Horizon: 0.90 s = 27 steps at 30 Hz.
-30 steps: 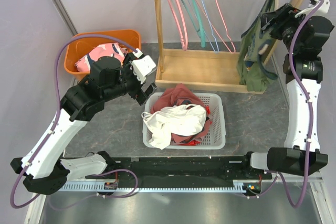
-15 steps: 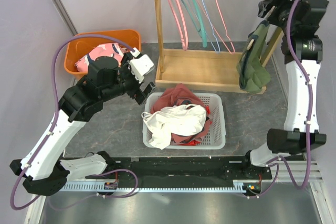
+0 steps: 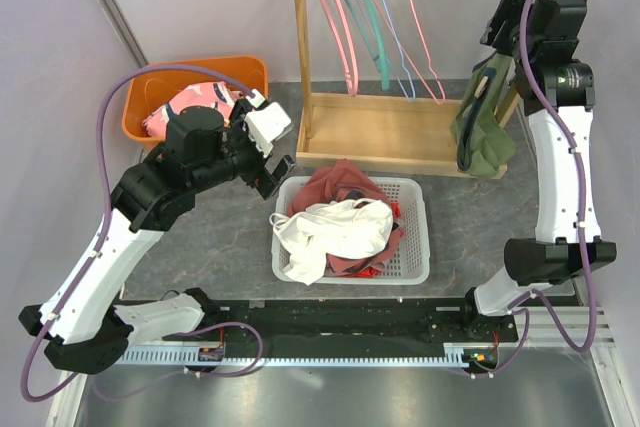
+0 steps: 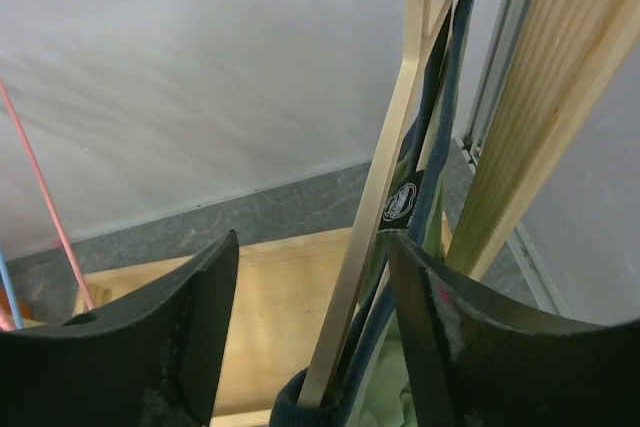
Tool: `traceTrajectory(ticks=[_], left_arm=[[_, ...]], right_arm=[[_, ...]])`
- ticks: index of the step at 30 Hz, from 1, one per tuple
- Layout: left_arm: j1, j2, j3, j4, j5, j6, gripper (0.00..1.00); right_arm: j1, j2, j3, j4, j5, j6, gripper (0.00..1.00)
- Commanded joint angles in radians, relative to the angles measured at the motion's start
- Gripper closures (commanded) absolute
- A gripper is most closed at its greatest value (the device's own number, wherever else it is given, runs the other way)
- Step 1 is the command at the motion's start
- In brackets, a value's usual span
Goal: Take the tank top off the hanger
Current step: Pick up the hanger from the clothesline.
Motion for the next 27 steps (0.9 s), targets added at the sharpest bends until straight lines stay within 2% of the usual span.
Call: traceTrajectory(ticks=[1, 2, 5, 6, 17, 21, 27], left_arm=[[0.01, -0.013, 0.009, 0.025, 0.021, -0.038, 0.01], [0.01, -0.016, 0.009, 0.024, 0.022, -0.039, 0.01], [0.014, -0.017, 0.007, 0.022, 0.024, -0.041, 0.01], [0.016, -0.019, 0.006, 0.022, 0.024, -0.042, 0.01], [0.022, -0.027, -0.008, 0.024, 0.021, -0.051, 0.02], [0.023, -0.027, -0.008, 0.024, 0.021, -0.051, 0.02], [0.026, -0.033, -0.013, 0.025, 0.012, -0.05, 0.02]], right_arm=[[0.011, -0.065, -0.024, 0.004, 0.073, -0.034, 0.35], [0.013, -0.065, -0.022, 0.002, 0.082, -0.035, 0.37], [0.014, -0.069, -0.017, 0.002, 0.099, -0.037, 0.5], [0.016, -0.069, -0.013, 0.002, 0.102, -0.037, 0.58], [0.031, -0.091, 0.009, 0.038, 0.137, -0.075, 1.0], [0.029, -0.097, 0.001, 0.074, 0.136, -0.101, 1.0], [0.032, -0.117, -0.043, 0.215, 0.11, -0.15, 1.0]])
